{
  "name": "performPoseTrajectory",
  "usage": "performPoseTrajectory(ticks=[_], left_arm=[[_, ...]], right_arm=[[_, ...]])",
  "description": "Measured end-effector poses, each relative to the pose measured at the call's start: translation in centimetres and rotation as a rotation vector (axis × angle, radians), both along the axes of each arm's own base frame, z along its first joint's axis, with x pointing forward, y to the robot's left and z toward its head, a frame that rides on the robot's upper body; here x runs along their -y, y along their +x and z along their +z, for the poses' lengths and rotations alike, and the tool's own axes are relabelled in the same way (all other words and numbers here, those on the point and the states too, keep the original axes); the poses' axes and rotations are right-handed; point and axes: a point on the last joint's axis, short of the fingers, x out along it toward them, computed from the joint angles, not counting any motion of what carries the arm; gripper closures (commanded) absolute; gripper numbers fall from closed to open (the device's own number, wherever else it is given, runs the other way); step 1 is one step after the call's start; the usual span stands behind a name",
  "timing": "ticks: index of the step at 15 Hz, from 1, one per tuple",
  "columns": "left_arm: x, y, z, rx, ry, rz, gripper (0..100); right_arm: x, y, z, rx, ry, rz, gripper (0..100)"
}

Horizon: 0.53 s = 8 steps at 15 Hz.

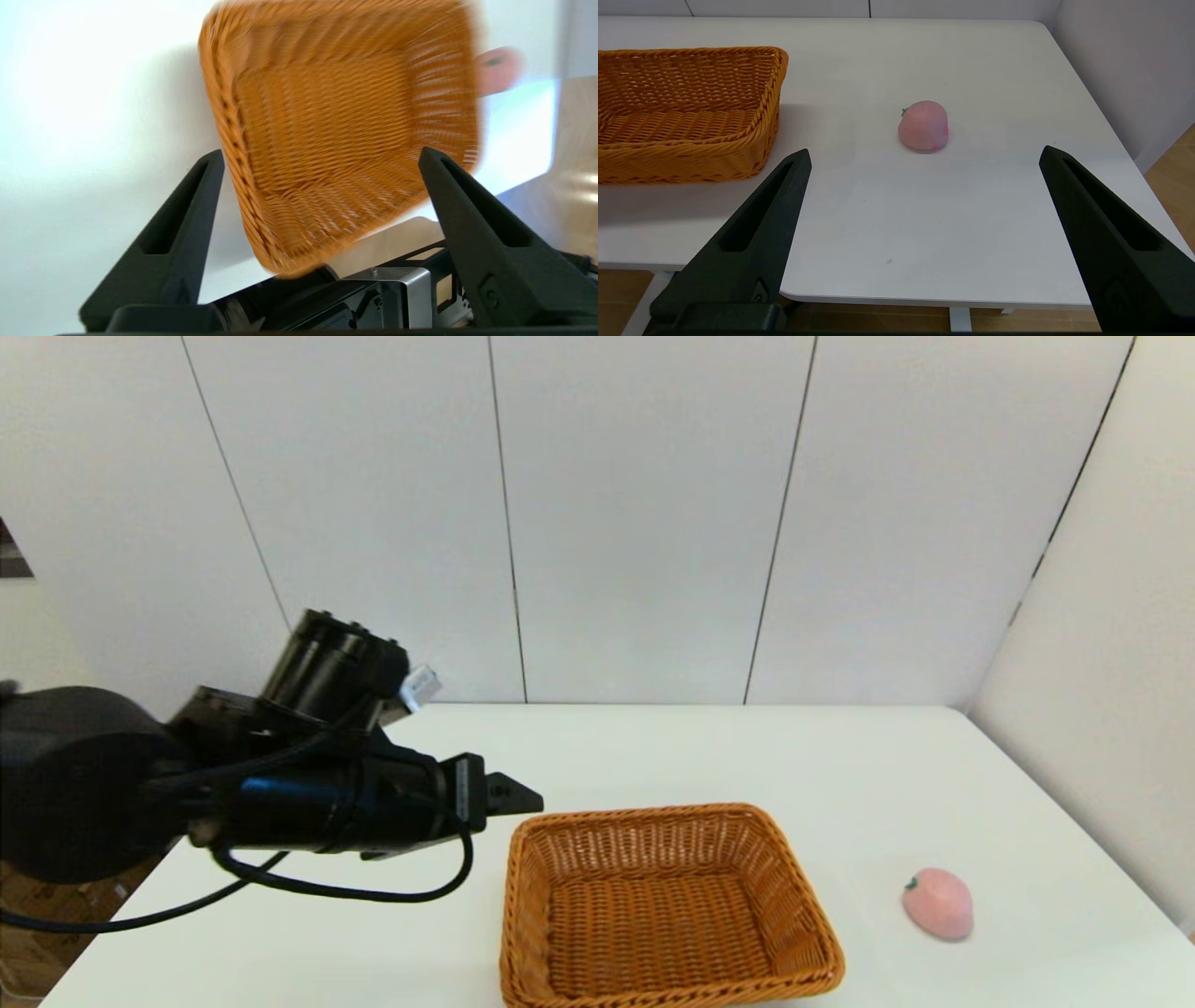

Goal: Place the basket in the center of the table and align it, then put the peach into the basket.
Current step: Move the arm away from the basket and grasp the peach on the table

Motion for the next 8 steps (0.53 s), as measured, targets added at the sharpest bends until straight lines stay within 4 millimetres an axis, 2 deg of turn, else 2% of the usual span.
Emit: performPoseTrajectory(ticks=[4, 7, 8], left_arm=[[-3.6, -5.2, 6.1, 0.284, 0.050, 0.068, 0], [-6.5, -9.7, 9.2, 0.460, 0.048, 0.103, 0], [-7.5, -11.1, 9.6, 0.505, 0.059, 0.107, 0]], right_arm=[[0.0, 0.0, 0.0, 0.000, 0.000, 0.000, 0], [0.0, 0.0, 0.0, 0.000, 0.000, 0.000, 0], [0.0, 0.0, 0.0, 0.000, 0.001, 0.000, 0]])
